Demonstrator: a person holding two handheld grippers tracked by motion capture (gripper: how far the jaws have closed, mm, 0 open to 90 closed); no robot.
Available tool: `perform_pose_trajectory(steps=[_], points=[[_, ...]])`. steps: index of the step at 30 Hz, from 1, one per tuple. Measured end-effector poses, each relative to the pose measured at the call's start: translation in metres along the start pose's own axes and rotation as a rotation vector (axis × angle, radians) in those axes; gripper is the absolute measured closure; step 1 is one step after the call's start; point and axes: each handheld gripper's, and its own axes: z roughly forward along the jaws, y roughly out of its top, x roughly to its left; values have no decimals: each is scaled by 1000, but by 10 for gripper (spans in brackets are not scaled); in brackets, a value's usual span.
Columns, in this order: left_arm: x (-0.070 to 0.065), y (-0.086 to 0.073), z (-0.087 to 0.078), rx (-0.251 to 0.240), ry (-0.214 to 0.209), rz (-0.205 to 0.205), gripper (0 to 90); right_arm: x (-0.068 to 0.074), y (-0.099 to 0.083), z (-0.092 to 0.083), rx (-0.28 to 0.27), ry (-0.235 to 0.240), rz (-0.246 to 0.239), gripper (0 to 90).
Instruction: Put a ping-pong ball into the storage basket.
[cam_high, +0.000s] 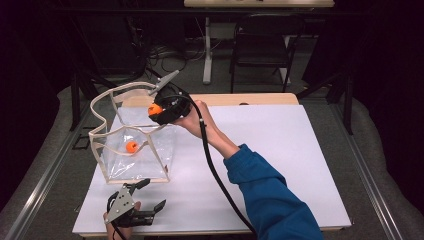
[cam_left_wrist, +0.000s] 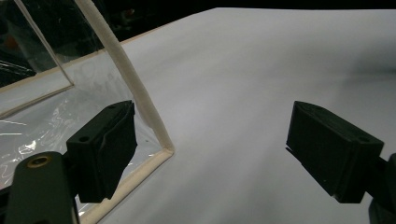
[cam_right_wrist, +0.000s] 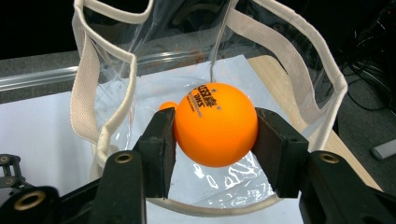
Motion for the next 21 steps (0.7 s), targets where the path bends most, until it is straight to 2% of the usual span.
perform_pose_trajectory(steps=[11,15,21], points=[[0,0,0,2,3,-1,158,0,-4,4,39,7,4,476],[0,0,0,2,2,1,158,1,-4,4,43,4,6,390],[1,0,-1,1,3,5,158,-1,-8,-4,-6,13,29,178]])
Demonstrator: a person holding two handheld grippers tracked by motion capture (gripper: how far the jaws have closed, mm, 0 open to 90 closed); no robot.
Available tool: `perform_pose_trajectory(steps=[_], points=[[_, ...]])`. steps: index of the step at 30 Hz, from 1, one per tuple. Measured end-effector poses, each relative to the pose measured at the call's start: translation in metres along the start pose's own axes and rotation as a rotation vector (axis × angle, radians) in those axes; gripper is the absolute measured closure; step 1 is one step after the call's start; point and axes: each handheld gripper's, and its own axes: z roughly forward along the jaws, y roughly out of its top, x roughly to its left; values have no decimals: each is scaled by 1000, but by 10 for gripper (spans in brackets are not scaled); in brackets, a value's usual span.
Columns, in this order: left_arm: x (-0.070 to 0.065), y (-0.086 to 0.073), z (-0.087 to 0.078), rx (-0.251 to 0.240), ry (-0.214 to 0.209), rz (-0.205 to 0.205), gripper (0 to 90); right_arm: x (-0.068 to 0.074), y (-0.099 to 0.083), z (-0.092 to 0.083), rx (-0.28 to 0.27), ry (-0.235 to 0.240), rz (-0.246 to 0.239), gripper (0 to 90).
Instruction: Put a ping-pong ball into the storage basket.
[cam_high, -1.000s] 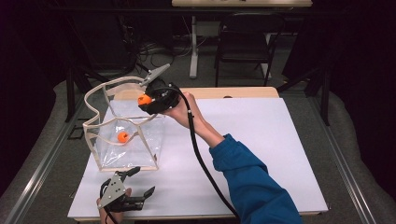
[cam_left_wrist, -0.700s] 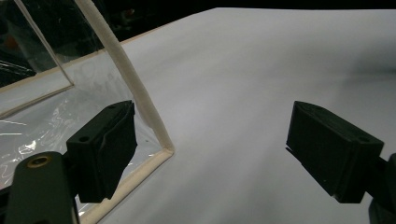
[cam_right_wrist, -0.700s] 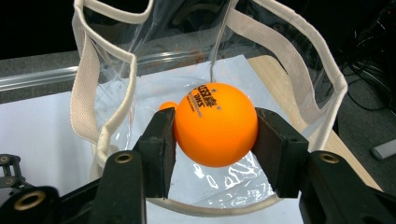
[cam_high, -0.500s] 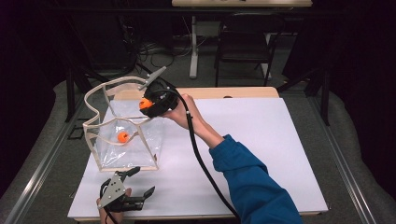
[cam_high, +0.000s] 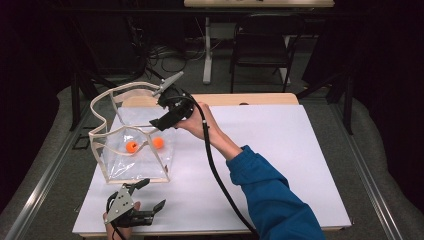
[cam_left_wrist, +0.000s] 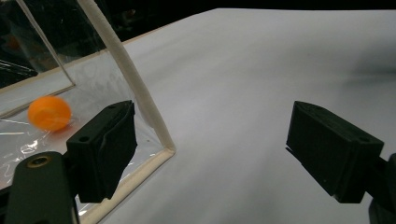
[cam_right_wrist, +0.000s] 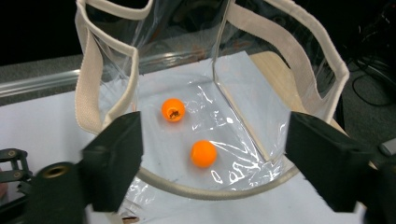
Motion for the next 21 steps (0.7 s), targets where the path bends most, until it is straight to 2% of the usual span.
perform_pose_trajectory(steps=[3,8,21], points=[[0,0,1,0,0,-2,158,-1,-3,-7,-30,11,9,145],[-1,0,1,0,-1,-3,158,-4,-8,-15,-47,25,10,93],[-1,0,2,-5,0,-3,158,-9,-27,-28,-31,42,26,32]])
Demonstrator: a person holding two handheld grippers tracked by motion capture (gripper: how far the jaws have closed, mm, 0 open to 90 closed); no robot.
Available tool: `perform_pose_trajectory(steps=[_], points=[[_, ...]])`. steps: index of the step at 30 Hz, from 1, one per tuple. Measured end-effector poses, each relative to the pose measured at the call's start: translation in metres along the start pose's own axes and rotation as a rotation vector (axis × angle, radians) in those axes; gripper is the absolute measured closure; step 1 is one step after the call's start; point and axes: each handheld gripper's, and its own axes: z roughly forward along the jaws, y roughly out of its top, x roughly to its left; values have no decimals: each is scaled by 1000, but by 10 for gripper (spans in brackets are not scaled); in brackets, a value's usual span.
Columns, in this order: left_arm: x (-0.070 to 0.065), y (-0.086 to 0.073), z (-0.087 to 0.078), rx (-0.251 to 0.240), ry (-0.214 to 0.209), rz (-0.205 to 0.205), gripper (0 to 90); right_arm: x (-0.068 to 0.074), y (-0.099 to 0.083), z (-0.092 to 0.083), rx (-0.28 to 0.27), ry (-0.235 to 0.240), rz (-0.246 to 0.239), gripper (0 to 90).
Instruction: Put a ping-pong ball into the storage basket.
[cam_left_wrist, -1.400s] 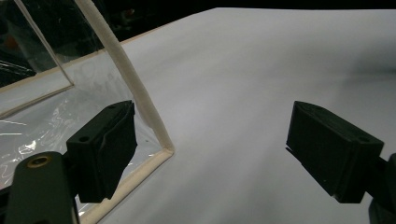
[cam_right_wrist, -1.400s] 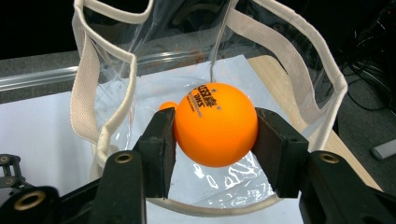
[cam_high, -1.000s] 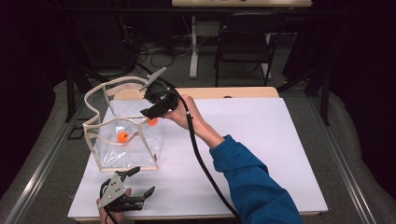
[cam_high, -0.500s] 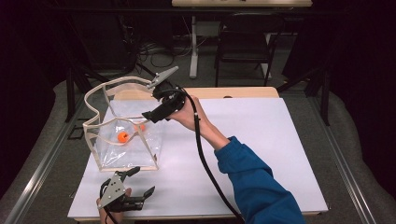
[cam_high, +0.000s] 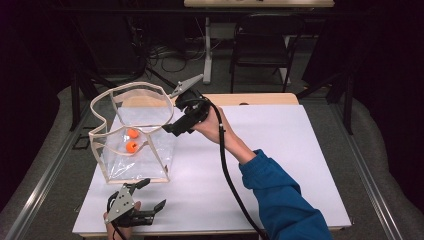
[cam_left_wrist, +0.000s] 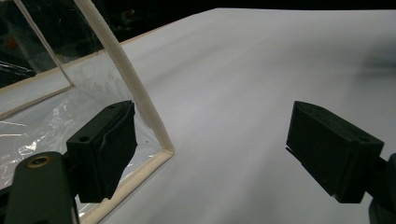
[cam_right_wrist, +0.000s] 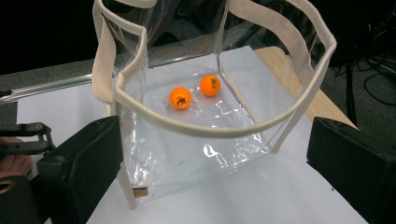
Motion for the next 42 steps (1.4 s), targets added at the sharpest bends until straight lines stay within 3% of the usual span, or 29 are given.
perform_pose_trajectory(steps=[17,42], points=[[0,0,1,6,0,1,158,-2,-45,-11,59,-30,5,5],[0,0,2,7,-1,4,158,5,-101,-29,77,-57,11,0]])
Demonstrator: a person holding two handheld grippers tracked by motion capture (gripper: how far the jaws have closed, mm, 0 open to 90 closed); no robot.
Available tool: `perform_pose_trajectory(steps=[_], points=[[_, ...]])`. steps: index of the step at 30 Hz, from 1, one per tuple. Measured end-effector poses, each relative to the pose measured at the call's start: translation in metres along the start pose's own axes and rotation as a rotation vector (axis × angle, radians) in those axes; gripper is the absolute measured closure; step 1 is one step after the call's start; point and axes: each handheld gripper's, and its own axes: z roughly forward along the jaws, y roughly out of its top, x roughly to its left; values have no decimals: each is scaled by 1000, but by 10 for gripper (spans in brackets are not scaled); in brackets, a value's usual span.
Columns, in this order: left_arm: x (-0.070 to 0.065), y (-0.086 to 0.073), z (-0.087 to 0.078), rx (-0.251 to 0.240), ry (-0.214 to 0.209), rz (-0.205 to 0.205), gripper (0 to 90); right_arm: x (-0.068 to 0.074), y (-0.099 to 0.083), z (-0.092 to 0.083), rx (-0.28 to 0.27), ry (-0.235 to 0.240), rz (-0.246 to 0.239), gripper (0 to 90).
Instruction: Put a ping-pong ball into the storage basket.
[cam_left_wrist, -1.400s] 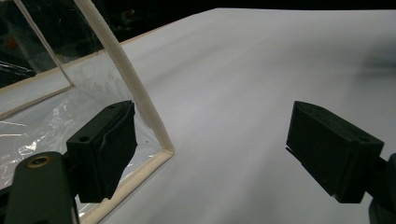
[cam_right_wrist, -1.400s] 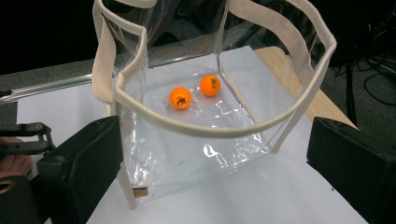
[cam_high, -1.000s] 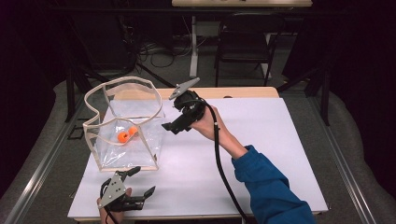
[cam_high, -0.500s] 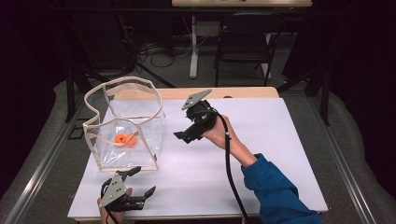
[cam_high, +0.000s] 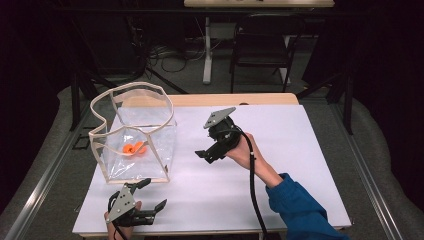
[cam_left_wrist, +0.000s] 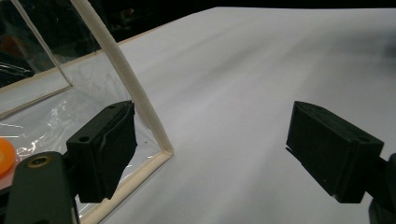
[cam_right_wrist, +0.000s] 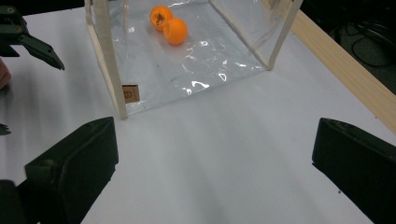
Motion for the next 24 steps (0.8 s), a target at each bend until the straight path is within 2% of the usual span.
perform_pose_trajectory(steps=[8,24], points=[[0,0,0,-4,-1,1,158,2,-15,-10,-16,-21,4,0],[-1,1,0,-2,1,2,158,6,-45,-23,-13,-58,18,1]])
